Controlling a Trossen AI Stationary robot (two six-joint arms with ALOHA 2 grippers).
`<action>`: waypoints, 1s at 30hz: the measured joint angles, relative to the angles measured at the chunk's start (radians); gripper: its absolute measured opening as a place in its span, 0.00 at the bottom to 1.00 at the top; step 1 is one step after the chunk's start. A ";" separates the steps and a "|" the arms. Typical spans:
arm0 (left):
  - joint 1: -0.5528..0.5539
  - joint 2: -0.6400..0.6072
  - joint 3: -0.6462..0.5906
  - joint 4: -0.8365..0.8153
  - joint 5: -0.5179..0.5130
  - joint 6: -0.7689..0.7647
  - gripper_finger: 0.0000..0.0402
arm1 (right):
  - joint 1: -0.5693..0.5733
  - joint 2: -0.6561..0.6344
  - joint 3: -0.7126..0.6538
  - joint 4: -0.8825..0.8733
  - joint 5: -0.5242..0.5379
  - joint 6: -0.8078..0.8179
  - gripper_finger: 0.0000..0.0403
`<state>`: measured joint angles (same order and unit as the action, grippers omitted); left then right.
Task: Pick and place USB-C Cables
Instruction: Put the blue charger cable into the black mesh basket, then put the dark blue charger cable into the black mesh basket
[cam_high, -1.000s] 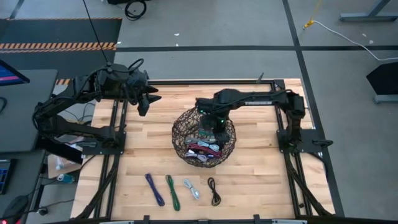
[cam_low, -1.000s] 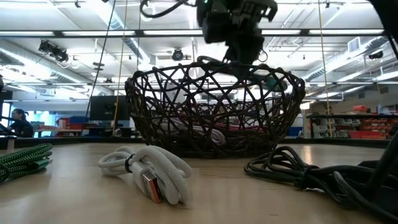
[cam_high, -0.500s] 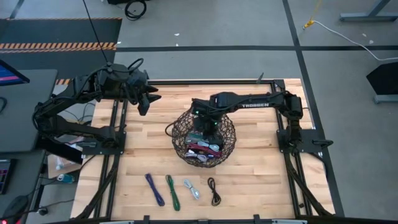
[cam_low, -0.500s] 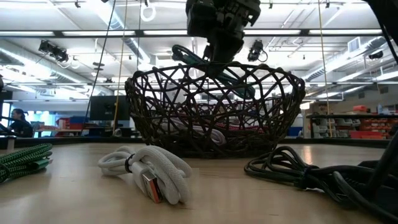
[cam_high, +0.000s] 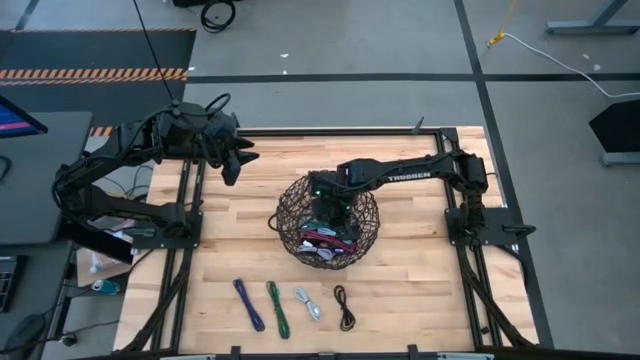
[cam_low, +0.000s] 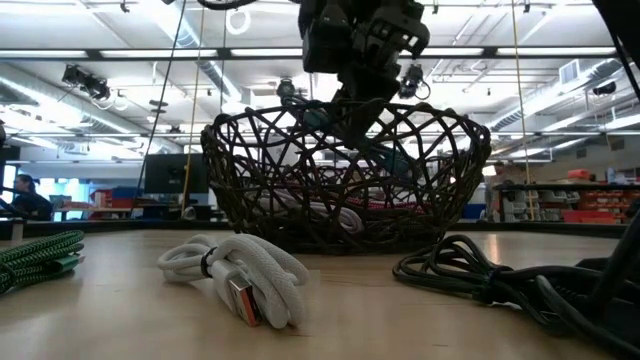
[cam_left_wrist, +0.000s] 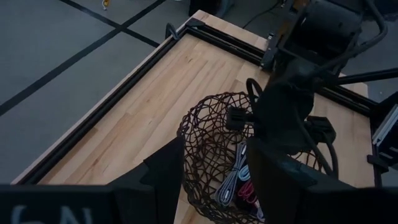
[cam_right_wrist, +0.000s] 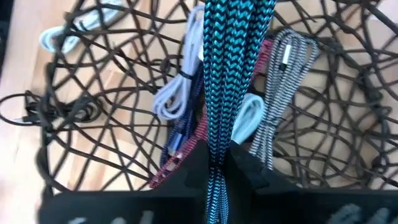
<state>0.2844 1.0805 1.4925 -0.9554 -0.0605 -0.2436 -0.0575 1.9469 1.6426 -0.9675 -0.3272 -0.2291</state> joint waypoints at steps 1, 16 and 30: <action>0.000 0.000 0.000 0.000 0.000 0.000 0.45 | 0.004 0.000 0.000 0.003 -0.003 0.002 0.12; 0.000 0.000 0.000 -0.008 0.000 -0.008 0.45 | 0.018 -0.019 0.102 -0.043 0.097 0.028 0.33; -0.049 0.013 0.000 -0.246 0.010 -0.172 0.45 | -0.009 -0.154 0.699 -0.424 0.564 0.106 0.33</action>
<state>0.2358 1.0934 1.4923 -1.2012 -0.0504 -0.4156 -0.0669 1.7924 2.3415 -1.3913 0.2367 -0.1234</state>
